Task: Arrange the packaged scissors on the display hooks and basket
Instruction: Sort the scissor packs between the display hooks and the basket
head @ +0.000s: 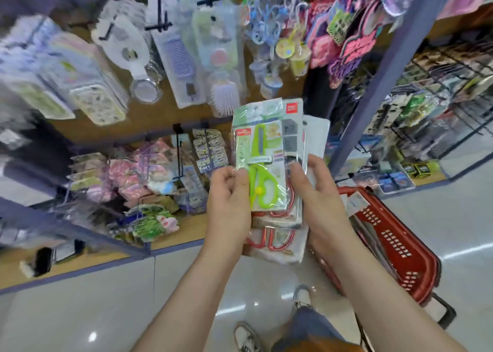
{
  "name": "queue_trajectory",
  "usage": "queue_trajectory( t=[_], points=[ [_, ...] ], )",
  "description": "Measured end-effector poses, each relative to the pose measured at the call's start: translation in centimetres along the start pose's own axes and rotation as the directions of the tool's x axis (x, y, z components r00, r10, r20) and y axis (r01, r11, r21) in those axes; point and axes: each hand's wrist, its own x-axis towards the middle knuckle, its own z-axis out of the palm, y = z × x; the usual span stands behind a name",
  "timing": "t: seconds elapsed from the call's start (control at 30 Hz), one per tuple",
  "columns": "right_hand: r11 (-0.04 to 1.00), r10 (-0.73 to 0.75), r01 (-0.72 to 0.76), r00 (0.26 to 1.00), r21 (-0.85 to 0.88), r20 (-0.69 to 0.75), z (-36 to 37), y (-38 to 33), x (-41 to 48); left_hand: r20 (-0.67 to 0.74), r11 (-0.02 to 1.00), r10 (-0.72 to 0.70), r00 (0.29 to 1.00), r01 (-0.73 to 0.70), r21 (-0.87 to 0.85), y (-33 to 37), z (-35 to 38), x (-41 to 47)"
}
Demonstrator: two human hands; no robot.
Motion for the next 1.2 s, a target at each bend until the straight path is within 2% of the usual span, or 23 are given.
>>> queue_trajectory(
  t=[0.23, 0.43, 0.5, 0.67, 0.83, 0.97, 1.07, 1.2],
  points=[
    [0.991, -0.133, 0.132, 0.989, 0.021, 0.057, -0.1, -5.0, 1.4, 0.149, 0.991, 0.129, 0.980, -0.132, 0.011, 5.1, 2.1, 1.4],
    [0.973, -0.223, 0.222, 0.975, 0.067, 0.007, -1.9, -9.4, 4.2, 0.262, 0.990, 0.118, 0.958, -0.092, -0.109, 8.7, 6.1, 3.5],
    [0.961, -0.272, 0.271, 0.962, 0.064, 0.012, -2.3, -11.3, 5.1, 0.231, 0.985, 0.154, 0.961, -0.130, -0.116, 10.5, 7.6, 4.3],
    [0.904, -0.420, 0.423, 0.906, -0.062, 0.059, -3.3, -15.6, 7.2, 0.083, 0.939, 0.343, 0.936, -0.340, -0.039, 14.4, 11.4, 5.7],
    [0.895, -0.425, 0.421, 0.905, 0.146, -0.008, -3.9, -19.0, 9.4, 0.000, 0.891, 0.394, 0.919, -0.382, -0.248, 18.6, 14.1, 7.3],
    [0.886, -0.462, 0.461, 0.886, 0.036, 0.021, -3.8, -19.9, 10.8, -0.048, 0.862, 0.459, 0.887, -0.458, -0.215, 20.4, 15.4, 8.7],
    [0.875, -0.484, 0.485, 0.873, 0.011, 0.064, -3.5, -20.8, 11.9, -0.031, 0.834, 0.525, 0.850, -0.522, -0.181, 21.4, 15.5, 9.5],
    [0.845, -0.530, 0.534, 0.839, 0.000, 0.123, -3.9, -22.4, 13.3, 0.120, 0.845, 0.509, 0.853, -0.468, -0.258, 23.6, 14.3, 10.4]
  ],
)
